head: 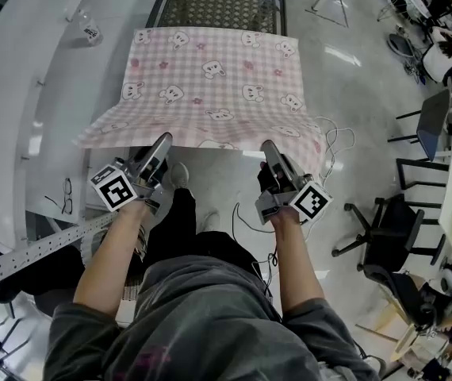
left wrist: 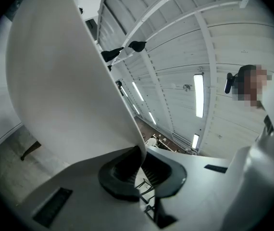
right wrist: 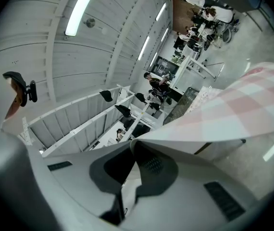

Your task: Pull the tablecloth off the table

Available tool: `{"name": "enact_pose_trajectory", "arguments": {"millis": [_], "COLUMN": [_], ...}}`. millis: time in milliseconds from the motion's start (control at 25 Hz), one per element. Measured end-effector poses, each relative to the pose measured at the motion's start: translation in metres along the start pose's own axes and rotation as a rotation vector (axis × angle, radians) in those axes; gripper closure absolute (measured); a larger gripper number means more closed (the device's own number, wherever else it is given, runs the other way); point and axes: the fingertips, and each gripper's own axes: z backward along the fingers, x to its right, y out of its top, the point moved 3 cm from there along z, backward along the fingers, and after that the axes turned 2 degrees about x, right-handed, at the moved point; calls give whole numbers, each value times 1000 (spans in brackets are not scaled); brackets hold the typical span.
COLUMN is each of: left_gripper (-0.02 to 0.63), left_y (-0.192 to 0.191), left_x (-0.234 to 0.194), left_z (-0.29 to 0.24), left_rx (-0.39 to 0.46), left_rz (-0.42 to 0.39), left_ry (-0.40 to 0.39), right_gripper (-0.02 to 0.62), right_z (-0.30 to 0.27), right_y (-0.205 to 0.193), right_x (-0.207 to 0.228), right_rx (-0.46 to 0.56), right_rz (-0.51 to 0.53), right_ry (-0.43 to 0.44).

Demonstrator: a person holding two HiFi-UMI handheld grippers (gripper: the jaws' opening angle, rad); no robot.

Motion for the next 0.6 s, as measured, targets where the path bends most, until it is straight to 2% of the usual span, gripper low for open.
{"name": "enact_pose_trajectory", "arguments": {"millis": [320, 600], "left_gripper": [604, 604], "left_y": [-2, -11], "left_x": [61, 54], "left_z": [24, 23], "left_rx": [40, 41], "left_rz": [-40, -34], "left_ry": [-32, -37], "right_gripper": [589, 589], "right_z": [40, 41], "right_y": [11, 7], "right_x": [-45, -37], "right_rx": [23, 9], "right_rz": [19, 25], "right_ry": [57, 56]}}
